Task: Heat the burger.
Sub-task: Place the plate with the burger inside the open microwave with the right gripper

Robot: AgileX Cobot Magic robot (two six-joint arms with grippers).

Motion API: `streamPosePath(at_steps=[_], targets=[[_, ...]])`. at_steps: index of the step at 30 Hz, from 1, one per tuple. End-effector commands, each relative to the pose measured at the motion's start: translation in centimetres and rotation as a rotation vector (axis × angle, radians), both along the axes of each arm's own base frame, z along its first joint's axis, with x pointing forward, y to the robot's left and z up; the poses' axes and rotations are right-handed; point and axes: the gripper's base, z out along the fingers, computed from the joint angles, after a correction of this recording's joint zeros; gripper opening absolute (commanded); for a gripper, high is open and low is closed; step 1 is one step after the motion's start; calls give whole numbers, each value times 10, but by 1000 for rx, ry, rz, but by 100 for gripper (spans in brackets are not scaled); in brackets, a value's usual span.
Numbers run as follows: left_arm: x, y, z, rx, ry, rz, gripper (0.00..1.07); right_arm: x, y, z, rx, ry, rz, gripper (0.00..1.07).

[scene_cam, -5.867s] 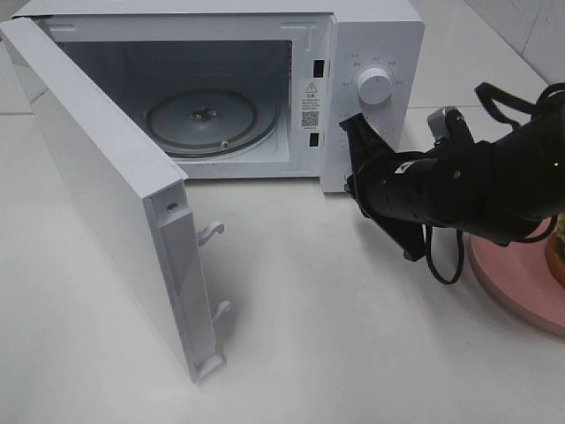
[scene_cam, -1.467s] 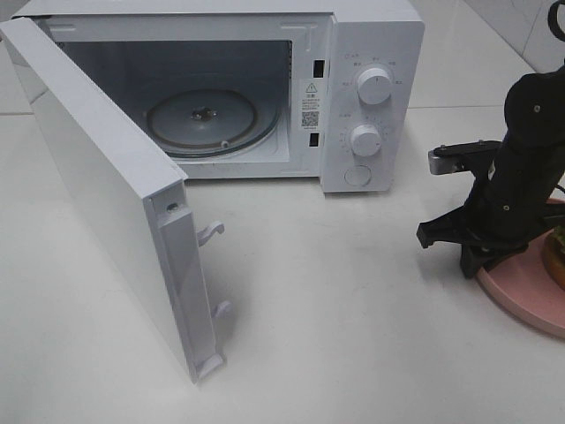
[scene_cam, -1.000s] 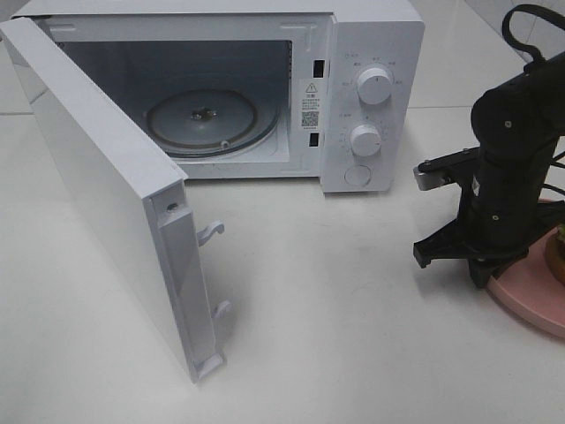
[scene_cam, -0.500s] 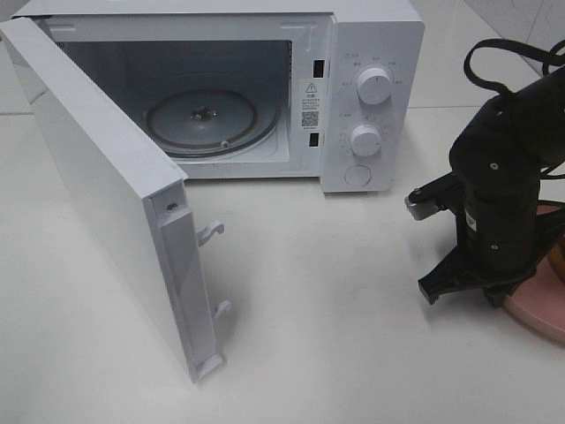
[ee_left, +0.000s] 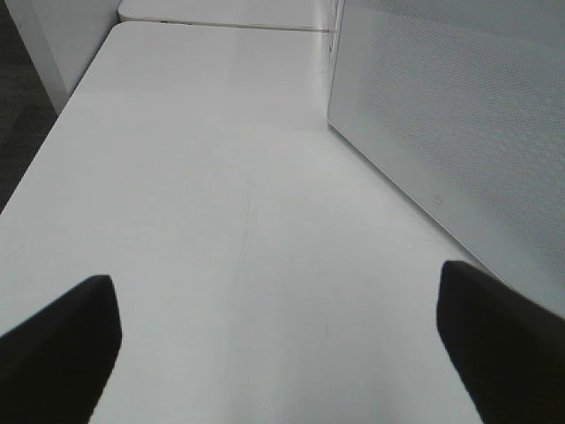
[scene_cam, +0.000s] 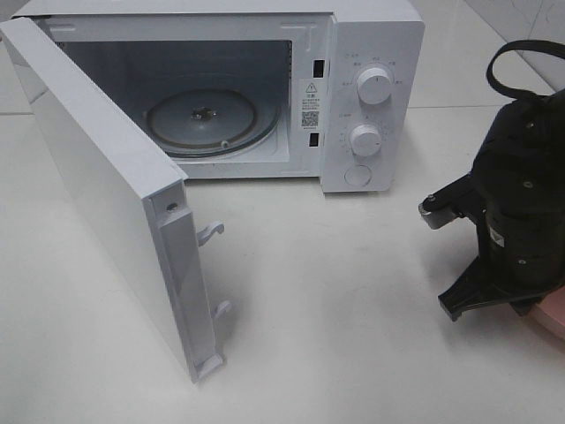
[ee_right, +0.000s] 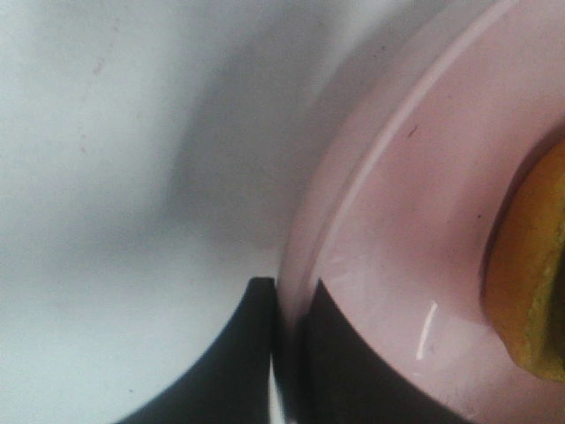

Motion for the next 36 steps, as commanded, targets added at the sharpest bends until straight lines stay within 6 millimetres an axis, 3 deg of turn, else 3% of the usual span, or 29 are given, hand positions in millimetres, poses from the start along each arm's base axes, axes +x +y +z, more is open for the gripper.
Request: streamPosePath(at_steps=[1, 10, 36], targets=[[-3, -1, 1, -4, -33, -1, 90, -8, -5, 10, -61, -12, 16, 0], [-3, -1, 1, -4, -33, -1, 90, -26, 3, 35, -96, -77, 88, 0], [-3, -1, 1, -4, -33, -1, 90, -92, 23, 52, -117, -107, 400, 0]])
